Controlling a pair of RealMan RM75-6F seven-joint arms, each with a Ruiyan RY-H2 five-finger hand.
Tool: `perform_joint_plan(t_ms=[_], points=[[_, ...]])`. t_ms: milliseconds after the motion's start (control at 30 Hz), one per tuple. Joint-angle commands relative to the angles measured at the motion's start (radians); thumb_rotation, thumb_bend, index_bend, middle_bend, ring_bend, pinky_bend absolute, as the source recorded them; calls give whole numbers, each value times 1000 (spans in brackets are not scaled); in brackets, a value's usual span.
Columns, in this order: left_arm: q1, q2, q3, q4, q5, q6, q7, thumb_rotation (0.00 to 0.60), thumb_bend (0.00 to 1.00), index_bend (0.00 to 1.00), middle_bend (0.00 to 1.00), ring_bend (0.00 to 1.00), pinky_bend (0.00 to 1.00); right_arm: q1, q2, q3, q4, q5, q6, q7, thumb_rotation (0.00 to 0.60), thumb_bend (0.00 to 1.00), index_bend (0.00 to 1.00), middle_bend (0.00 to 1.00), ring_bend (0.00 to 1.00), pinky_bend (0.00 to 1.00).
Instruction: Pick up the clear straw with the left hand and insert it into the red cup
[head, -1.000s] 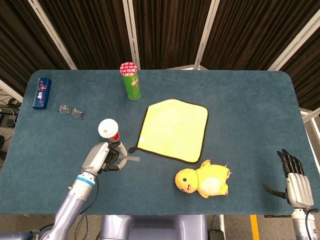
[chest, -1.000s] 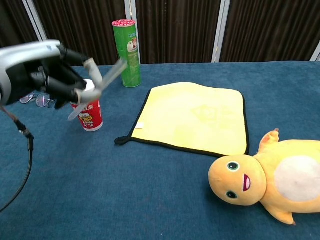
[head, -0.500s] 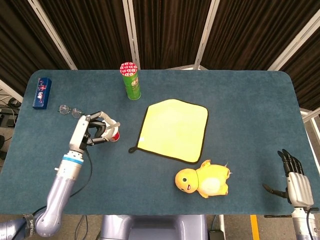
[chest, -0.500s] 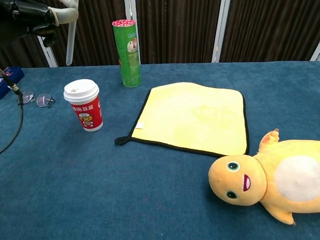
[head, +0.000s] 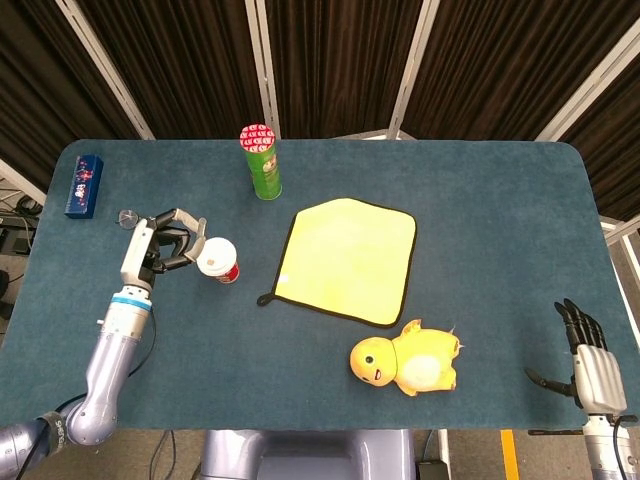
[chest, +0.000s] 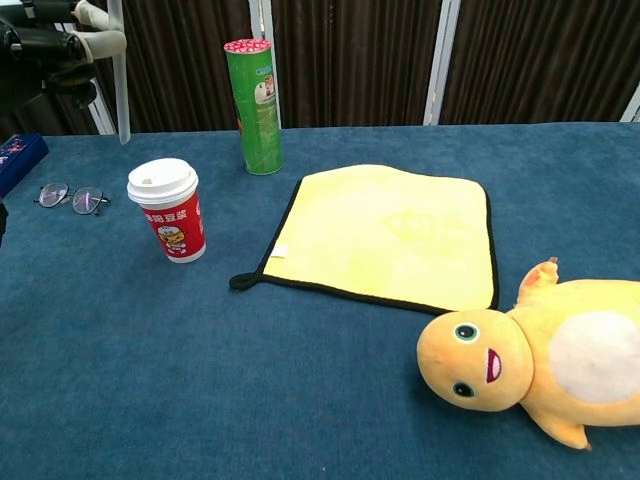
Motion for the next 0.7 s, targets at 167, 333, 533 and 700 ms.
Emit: perform_joint_plan(t_ms=[167,333,533,700], points=[[-22,-27,6,52,-18,-22,-29,600,412,594,913,867,742,0,1,0,-2,0,0,2,600,73,0,0,0,0],[-36,-44,16,68,-21,-30,-37,600,412,594,913,867,742,1,1,2,-1,7,-8,5,600,73,0,0,0,0],[-45,-58,32,84,-28,-36,-35,600,412,595,913,867,742,1,1,3,0,6,-7,7,600,73,0,0,0,0],[-44,-62,41,95,-32,-34,-40,600,412,594,914,868,742,1,0,3,1,5,-6,7,600,74,0,0,0,0]])
